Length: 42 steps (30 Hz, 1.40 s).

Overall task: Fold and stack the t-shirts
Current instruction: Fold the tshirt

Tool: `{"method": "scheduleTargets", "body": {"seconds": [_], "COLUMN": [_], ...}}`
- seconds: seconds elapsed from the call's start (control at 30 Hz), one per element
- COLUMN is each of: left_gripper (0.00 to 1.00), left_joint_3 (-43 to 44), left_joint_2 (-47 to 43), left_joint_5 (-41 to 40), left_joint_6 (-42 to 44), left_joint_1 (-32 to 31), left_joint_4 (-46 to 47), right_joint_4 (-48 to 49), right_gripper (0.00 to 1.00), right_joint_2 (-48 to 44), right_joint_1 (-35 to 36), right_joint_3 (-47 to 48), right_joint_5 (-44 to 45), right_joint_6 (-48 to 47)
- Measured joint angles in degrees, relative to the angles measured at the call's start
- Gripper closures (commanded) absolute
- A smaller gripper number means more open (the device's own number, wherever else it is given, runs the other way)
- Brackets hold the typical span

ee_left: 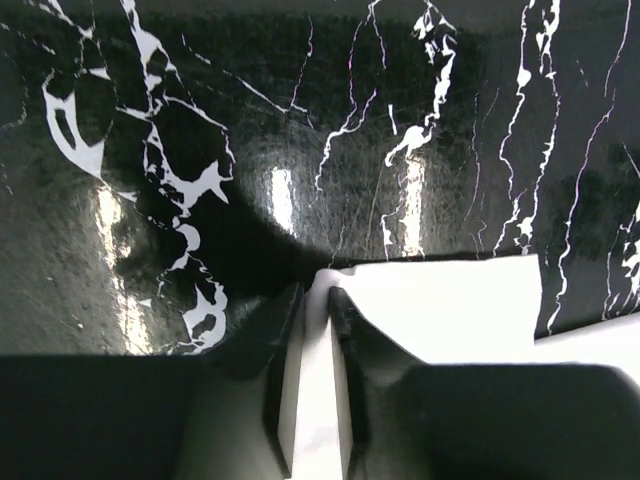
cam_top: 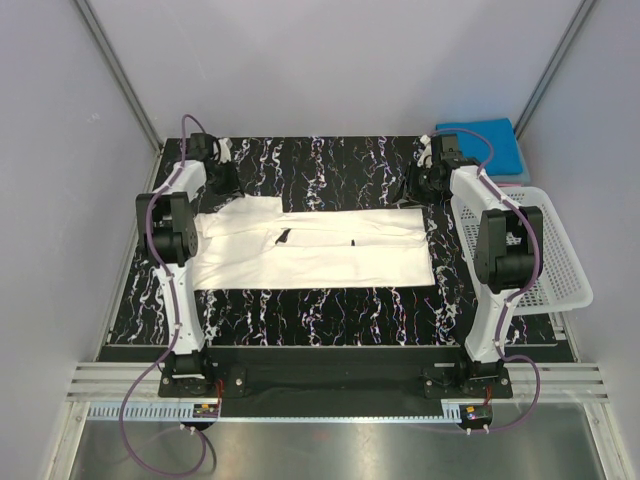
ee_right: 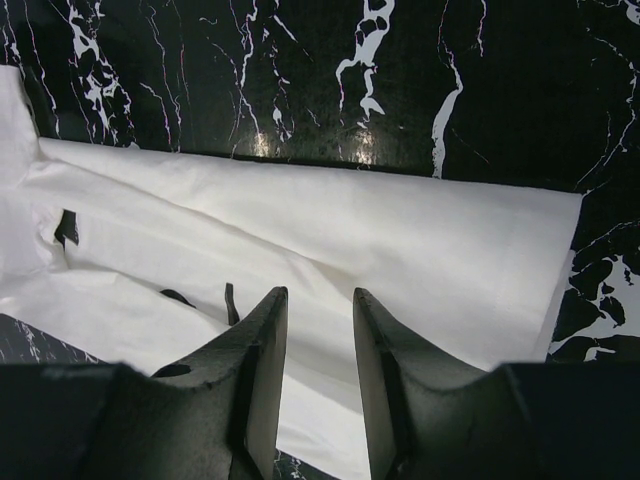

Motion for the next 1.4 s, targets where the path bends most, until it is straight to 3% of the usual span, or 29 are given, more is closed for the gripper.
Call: {"method": "scheduleTargets", "body": {"seconds": [0.03, 0.07, 0.23, 0.6, 1.4], "left_gripper": [0.97, 1.00, 1.00, 1.00, 1.00], "left_joint_3": [0.00, 0.00, -1.90, -17.59, -43.63], "left_joint_2": [0.00, -0.02, -2.21, -24.02, -47.19], "left_joint_5": [0.00, 0.00, -0.24, -0.44, -2.58], "left_joint_6": [0.22, 0.42, 1.05, 0.98, 1.70], "left_joint_1": [-0.15, -0.28, -1.62, -3.21, -3.06], "left_joint_4": [-0.15, -0.37, 0.13, 3.93, 1.99], "right_joint_4": [0.00, 0.00, 0.20, -0.81, -2.16], "right_gripper": [0.60, 0.60, 0.60, 0.63, 0.71], "right_joint_2": [0.00, 0.02, 0.11, 0.09, 0.09], "right_joint_1": [0.00, 0.00, 0.00, 0.20, 0.26], "right_joint_3": [0.00, 0.00, 0.00, -1.38, -6.86], "right_joint_5": [0.00, 0.00, 0.17, 6.12, 11.15], "right_joint_6": [0.00, 0.00, 0.00, -1.55, -3.26]}}
